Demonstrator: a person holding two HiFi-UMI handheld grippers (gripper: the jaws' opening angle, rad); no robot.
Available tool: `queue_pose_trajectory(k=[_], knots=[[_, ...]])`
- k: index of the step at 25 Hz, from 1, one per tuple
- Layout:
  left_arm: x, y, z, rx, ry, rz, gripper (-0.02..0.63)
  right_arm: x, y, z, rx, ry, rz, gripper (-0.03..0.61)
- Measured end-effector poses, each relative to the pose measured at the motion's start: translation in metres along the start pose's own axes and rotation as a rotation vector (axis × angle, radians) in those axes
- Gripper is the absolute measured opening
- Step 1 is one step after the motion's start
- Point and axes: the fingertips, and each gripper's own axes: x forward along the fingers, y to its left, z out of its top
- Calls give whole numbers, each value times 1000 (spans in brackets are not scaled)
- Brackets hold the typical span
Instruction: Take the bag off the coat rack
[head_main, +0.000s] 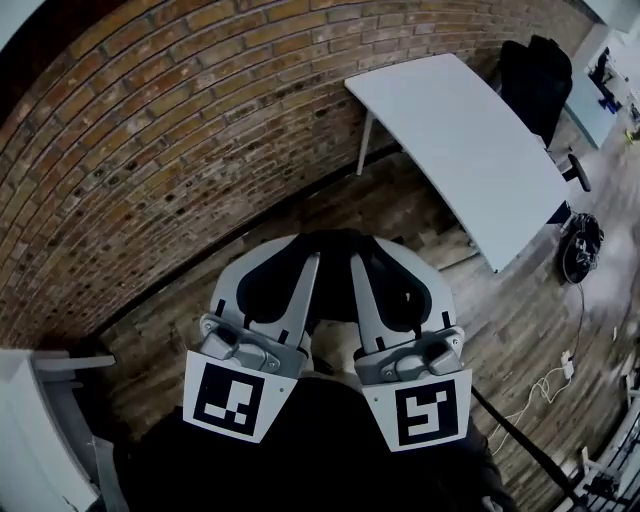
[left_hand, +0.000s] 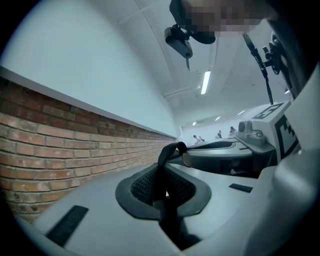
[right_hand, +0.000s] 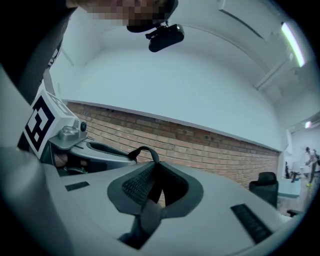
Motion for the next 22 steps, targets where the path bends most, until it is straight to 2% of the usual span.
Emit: queue_pose_trajectory(k=[9,22], knots=[[98,-34,-1,-30,-16,-309,38,0,-89,-23,-16,92,-300,34],[179,-55,4,-3,-33,-628,38,9,-158,-35,-26,149,-613,34]])
